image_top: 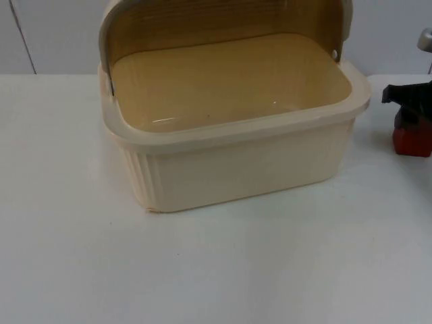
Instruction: Open the box lid with the left hand, place the block into the box with the right hand, then close the box lid with the left hand.
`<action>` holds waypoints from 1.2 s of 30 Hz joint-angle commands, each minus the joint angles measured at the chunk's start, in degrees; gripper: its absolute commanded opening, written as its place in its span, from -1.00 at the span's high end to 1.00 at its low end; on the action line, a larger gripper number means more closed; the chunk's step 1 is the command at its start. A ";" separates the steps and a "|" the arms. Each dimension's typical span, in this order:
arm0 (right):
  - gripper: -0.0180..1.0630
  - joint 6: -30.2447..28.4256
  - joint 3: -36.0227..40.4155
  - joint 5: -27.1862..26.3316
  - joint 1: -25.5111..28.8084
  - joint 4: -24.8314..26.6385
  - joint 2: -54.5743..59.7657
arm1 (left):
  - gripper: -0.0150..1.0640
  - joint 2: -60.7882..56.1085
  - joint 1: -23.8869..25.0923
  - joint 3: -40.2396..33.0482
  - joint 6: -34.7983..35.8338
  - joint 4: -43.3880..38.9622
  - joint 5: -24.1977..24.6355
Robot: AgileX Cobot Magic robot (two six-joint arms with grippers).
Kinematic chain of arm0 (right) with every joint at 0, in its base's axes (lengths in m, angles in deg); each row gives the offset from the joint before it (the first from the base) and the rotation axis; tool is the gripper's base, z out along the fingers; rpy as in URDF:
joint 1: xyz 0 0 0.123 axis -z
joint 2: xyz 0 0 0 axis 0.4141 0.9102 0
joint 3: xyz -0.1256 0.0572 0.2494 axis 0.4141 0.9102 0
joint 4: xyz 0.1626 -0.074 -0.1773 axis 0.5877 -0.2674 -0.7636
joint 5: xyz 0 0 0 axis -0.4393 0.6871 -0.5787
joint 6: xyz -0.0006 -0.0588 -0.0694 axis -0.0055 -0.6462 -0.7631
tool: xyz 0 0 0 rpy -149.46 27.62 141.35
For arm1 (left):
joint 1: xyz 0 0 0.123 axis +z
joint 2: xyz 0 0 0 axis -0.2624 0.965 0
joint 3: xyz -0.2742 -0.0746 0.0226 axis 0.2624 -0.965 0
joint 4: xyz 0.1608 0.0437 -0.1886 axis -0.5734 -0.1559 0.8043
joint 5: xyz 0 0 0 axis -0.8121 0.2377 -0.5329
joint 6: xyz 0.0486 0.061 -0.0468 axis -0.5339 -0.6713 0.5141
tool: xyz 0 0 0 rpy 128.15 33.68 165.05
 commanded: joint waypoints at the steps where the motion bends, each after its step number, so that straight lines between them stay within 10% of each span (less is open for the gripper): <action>1: 0.96 0.68 -0.19 1.99 -0.42 0.01 -0.06 | -0.96 -0.04 0.13 -0.14 0.34 -0.43 -0.54; 28: 0.96 -10.50 -0.19 5.98 -0.30 -0.77 -30.61 | -0.96 -0.15 0.13 -0.14 0.34 0.78 -2.10; 36: 0.96 -16.09 -0.19 15.12 -0.40 -0.54 -39.67 | -0.96 -0.15 0.13 -0.14 0.34 1.42 -2.82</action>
